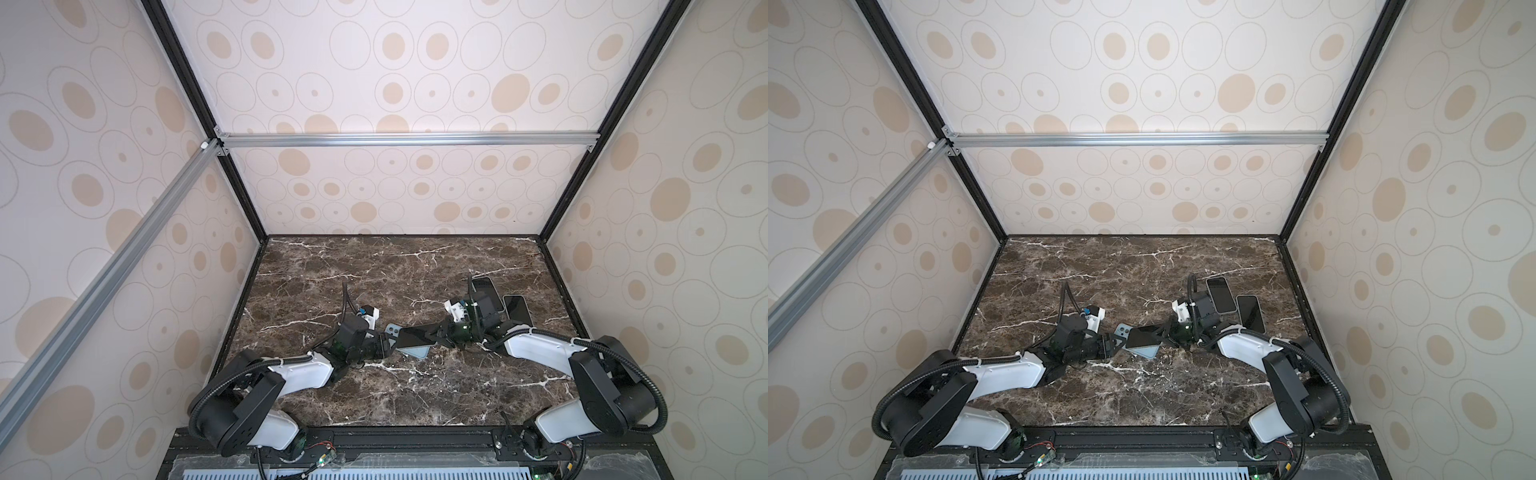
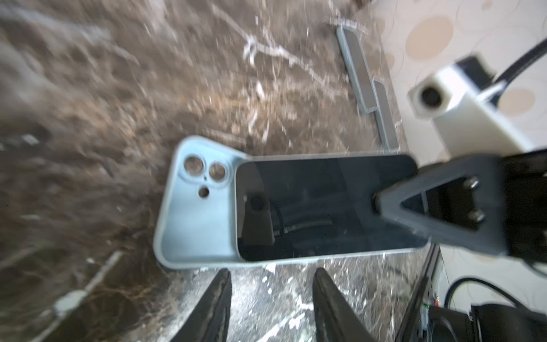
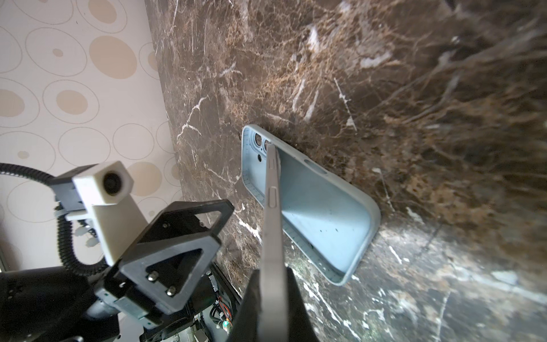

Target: Put the phone into the phone case

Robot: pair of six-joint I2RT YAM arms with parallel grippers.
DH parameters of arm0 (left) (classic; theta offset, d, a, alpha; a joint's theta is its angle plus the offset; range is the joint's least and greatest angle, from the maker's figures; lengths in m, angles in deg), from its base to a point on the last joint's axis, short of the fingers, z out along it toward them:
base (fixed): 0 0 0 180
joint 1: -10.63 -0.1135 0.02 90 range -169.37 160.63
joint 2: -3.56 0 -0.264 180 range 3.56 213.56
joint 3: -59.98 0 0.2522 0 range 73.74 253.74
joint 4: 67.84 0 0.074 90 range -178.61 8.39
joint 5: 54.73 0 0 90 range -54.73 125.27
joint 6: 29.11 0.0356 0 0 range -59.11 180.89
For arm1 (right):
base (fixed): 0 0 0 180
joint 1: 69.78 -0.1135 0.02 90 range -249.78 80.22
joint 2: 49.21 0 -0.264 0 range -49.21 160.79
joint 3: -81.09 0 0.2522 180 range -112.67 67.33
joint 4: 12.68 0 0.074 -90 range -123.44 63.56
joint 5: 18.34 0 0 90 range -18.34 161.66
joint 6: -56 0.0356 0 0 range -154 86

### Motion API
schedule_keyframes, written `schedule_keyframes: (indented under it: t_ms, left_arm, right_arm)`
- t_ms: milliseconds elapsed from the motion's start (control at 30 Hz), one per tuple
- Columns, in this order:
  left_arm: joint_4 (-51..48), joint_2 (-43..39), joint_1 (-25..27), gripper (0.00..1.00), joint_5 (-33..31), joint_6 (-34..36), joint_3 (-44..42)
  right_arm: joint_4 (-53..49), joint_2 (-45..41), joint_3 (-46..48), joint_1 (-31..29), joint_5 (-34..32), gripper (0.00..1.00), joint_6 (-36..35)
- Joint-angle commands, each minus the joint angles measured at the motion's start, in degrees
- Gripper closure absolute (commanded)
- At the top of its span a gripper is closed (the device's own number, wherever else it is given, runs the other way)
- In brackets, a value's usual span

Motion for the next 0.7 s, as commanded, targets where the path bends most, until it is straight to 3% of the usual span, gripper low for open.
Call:
schedule_keyframes:
  t_ms: [0,167,433,667]
  left_arm:
    - [-7.34,-0.52,-1.07,0.53,-10.22,5.72,5.35]
    - [-6.07,3.78,-2.31,0.52,-12.2,6.83,5.62]
    - [1.64,10.33,-2.06,0.53,-3.69,4.55,3.13]
    - [3.95,10.17,-0.7,0.53,0.69,3.37,0.61]
  right_arm:
    - [-2.9,-0.68,1.22,-0.09,0.37,1.0,-0.59]
    - [-1.71,-0.15,1.53,-0.09,1.57,1.0,0.11]
    - [-1.1,0.52,1.21,-0.01,1.34,1.0,-0.05]
    - [1.13,2.04,1.52,-0.1,1.82,1.0,0.9]
